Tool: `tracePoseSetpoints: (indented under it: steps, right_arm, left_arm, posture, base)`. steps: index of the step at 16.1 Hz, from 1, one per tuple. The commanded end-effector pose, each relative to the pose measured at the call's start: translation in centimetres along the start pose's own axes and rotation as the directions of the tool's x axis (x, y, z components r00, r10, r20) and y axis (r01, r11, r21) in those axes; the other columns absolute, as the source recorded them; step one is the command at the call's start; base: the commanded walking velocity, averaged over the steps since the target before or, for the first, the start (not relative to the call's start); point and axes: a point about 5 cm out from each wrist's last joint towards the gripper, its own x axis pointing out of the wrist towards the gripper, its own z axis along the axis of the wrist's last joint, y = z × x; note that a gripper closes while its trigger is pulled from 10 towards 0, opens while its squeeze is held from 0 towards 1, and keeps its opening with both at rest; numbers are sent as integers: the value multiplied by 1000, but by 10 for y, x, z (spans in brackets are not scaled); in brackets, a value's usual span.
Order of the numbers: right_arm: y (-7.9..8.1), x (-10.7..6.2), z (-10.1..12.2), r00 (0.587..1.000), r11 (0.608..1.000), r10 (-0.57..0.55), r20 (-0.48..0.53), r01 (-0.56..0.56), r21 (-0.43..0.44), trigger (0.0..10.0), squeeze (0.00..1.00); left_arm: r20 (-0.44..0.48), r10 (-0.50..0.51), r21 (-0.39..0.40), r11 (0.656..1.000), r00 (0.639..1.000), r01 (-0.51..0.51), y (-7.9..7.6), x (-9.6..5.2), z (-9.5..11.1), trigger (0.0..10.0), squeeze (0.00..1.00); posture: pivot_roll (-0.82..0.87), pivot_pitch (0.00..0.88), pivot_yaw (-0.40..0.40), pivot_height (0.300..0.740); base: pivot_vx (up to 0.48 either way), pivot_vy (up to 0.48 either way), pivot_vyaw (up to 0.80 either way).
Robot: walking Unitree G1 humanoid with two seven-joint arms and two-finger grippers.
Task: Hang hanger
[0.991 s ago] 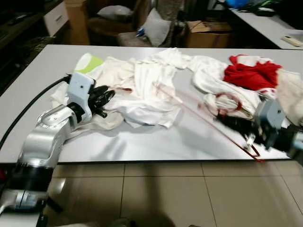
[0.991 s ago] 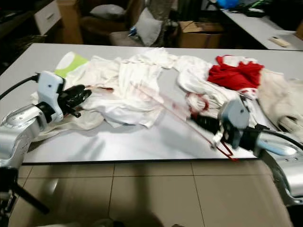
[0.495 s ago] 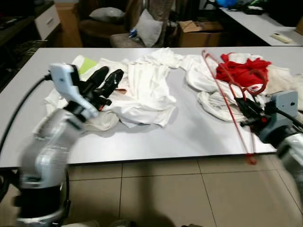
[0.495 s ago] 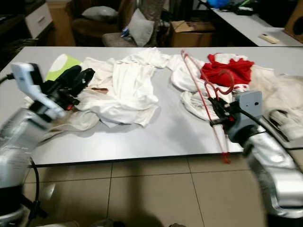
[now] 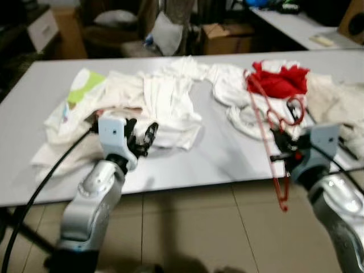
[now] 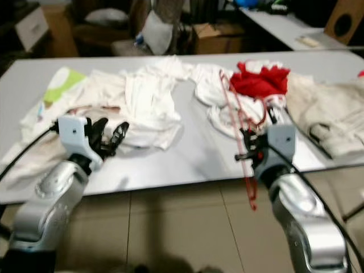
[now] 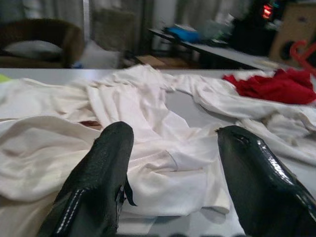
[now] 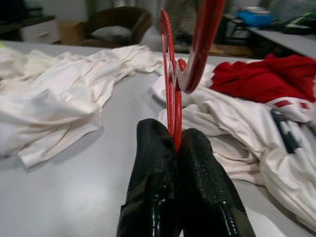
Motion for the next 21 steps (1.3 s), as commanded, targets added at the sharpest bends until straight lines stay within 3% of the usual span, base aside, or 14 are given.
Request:
tracePoseSetpoints:
  steps: [1,4,5,7,10,13,14,16,18,21]
  right_arm:
    - [-4,1,-1,999,999,-33,-13,33,-32,10000,0]
    - [-10,-1,-7,997,997,-76,-33,75,-28,10000,0]
    - [-9,-1,-7,997,996,-71,-32,69,-54,10000,0]
    - [-7,-1,0,997,996,-82,8,82,-23,10000,0]
    - [-6,-6,-4,986,986,-165,22,166,-8,10000,0]
    - [-5,-10,-10,983,975,-184,23,185,-126,10000,0]
    - [-3,-12,-12,985,977,-175,7,174,-125,10000,0]
    - [6,-16,-24,994,994,-103,-47,101,-43,10000,0]
    - [15,-13,-34,996,998,-49,-73,45,-44,10000,0]
    - [20,-1,-33,998,998,-61,-34,62,7,10000,0]
  left_arm:
    - [-17,46,-4,999,999,-46,4,1,-8,10000,267]
    - [-13,39,20,999,999,-39,-4,-1,-9,10000,263]
    - [-15,42,21,999,999,-42,-4,-1,-10,10000,263]
    - [-24,19,26,999,1000,-18,-6,1,-14,10000,263]
    - [-41,-38,30,999,998,39,-19,5,-21,10000,263]
    - [-60,-54,29,998,997,56,-23,5,-25,10000,263]
    - [-68,-62,38,997,996,64,-23,4,-27,10000,259]
    - [-78,-44,31,998,996,47,-20,-2,-29,10000,137]
    - [-92,-12,46,999,996,17,-17,-6,-30,10000,129]
    - [-92,8,74,997,996,-2,-7,-11,-32,10000,141]
  posture:
    - [-118,0,62,740]
    - [-101,0,33,740]
    - [-110,0,36,740]
    - [-135,0,72,740]
    - [-150,0,87,740]
    - [-178,0,106,740]
    - [-178,0,106,740]
    - [-142,0,80,740]
    - [-121,0,67,740]
    - [-103,0,64,740]
  base:
    - [0,-480,0]
    - [0,-480,0]
    - [0,-480,0]
    - [0,-480,0]
    - [0,-480,0]
    - [0,-480,0]
    - [0,-480,0]
    - [0,0,0]
    - [0,0,-603]
    - [0,0,-435]
